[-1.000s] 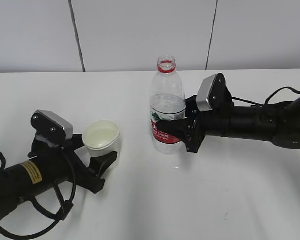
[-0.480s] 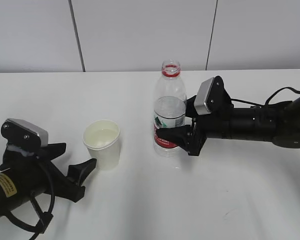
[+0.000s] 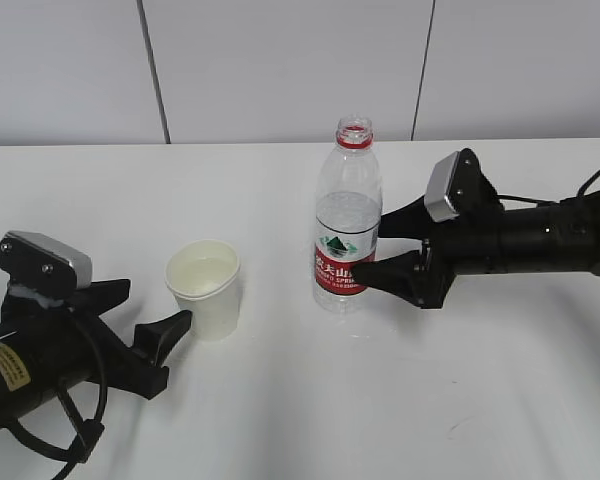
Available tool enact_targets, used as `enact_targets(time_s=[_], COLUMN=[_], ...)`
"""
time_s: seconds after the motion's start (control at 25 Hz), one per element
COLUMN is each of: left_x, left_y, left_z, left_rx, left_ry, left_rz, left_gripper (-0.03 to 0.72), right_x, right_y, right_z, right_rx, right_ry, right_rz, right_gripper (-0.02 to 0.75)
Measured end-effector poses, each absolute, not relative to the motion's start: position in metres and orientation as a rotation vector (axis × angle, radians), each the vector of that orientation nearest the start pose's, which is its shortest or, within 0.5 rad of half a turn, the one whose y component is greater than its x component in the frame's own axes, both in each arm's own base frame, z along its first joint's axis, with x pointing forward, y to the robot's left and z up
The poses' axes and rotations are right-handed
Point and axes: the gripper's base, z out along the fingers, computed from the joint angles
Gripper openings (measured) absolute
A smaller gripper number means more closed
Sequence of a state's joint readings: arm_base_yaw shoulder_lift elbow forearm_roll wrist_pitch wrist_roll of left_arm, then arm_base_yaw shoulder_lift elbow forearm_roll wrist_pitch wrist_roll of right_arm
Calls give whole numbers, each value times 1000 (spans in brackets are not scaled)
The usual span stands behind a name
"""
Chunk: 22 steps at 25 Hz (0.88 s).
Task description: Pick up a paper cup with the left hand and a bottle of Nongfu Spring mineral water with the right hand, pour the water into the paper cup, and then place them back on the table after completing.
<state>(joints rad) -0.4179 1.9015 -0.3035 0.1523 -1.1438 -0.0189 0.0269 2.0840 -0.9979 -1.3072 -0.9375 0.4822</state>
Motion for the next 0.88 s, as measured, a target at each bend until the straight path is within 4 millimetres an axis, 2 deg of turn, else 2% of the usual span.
enact_targets(time_s=[0.24,0.52,0.64,0.88], left_x=[223,224,224,230], left_y=[-111,-102,-90,-54], left_z=[98,112,117,131], left_rx=[522,496,465,315], left_ry=[1891,1932,1985,2024], left_rz=[-361,-275,-234,-130], left_gripper=[545,545,545,545], right_x=[373,379,382,388], right_y=[53,30,28,20], right_z=[124,120,121,119], right_rx=[-1043,-950,-891,-752], right_ry=[1738,1835,1843,1921], right_rz=[540,438,431,360], right_gripper=[632,618,611,597])
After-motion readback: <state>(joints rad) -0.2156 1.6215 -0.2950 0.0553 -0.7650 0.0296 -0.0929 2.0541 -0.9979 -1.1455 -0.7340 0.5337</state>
